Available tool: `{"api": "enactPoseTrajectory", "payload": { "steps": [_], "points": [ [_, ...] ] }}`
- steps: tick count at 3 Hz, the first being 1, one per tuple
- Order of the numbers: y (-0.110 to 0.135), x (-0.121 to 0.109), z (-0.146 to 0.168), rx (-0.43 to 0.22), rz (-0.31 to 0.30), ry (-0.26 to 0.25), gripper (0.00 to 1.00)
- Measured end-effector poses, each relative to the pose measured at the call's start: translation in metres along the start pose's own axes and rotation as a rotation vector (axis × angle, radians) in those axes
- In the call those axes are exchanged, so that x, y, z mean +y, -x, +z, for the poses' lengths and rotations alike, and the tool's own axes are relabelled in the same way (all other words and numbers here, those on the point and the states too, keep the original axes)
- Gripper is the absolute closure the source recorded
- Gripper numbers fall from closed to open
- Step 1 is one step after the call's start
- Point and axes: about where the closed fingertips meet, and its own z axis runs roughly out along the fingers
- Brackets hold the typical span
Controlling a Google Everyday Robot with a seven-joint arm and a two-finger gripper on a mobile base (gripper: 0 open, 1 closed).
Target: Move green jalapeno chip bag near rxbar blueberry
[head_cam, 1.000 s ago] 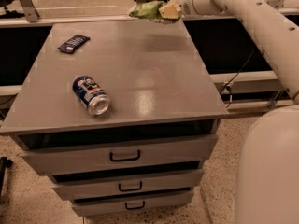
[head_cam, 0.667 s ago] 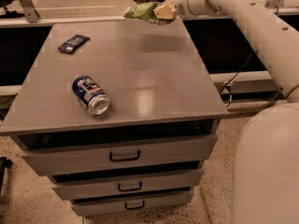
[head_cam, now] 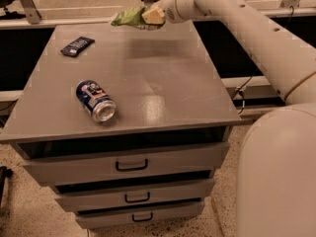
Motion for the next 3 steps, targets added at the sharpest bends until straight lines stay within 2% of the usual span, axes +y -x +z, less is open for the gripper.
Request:
{"api": "enactPoseTrajectory", "payload": {
  "steps": [1,3],
  "points": [
    [0.004,0.029,0.013,0.011,-0.022,0.024,1.0],
    [0.0,0.068,0.045,0.034,-0.054,0.046,1.0]
  ]
}}
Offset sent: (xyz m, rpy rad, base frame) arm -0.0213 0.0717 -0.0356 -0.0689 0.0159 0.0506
